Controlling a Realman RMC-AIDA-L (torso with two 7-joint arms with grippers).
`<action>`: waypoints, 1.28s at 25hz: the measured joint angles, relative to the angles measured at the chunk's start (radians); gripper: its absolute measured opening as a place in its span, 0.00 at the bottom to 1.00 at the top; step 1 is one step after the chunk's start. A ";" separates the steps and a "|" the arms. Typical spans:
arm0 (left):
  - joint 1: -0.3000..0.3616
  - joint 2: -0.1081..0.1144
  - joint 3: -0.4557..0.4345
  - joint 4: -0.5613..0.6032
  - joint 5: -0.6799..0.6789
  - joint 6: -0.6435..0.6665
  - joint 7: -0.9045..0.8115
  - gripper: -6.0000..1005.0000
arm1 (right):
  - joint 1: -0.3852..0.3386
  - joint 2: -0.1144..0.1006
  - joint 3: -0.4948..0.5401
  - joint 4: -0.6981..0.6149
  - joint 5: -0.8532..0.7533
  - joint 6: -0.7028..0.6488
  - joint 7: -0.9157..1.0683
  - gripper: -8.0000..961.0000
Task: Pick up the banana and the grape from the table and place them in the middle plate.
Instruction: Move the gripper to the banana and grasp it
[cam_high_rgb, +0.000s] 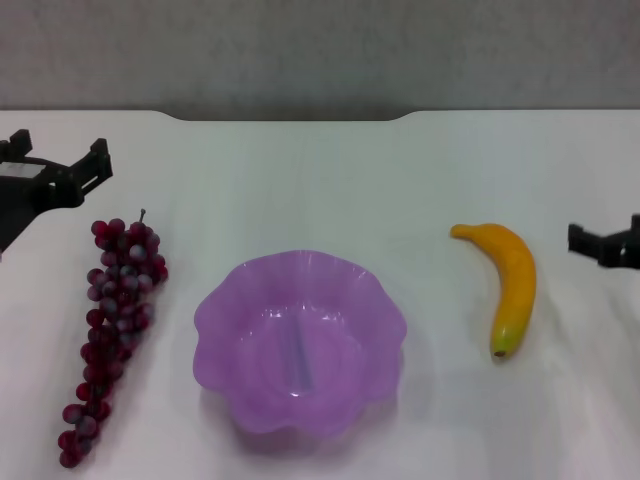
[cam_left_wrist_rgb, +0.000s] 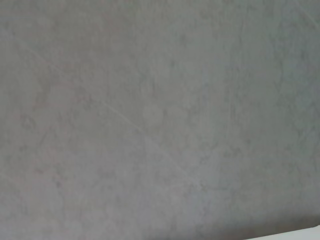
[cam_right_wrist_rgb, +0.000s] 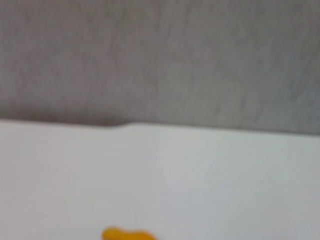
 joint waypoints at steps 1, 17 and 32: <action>-0.004 0.000 0.000 0.003 0.000 -0.001 0.000 0.88 | 0.012 0.000 0.002 0.021 0.000 0.007 -0.012 0.92; -0.037 -0.001 0.013 0.016 0.000 -0.016 -0.005 0.88 | 0.187 0.000 0.021 0.234 0.001 0.065 -0.192 0.88; -0.082 -0.002 0.026 0.031 -0.001 -0.043 -0.007 0.88 | 0.329 0.006 -0.017 0.409 0.008 0.028 -0.276 0.85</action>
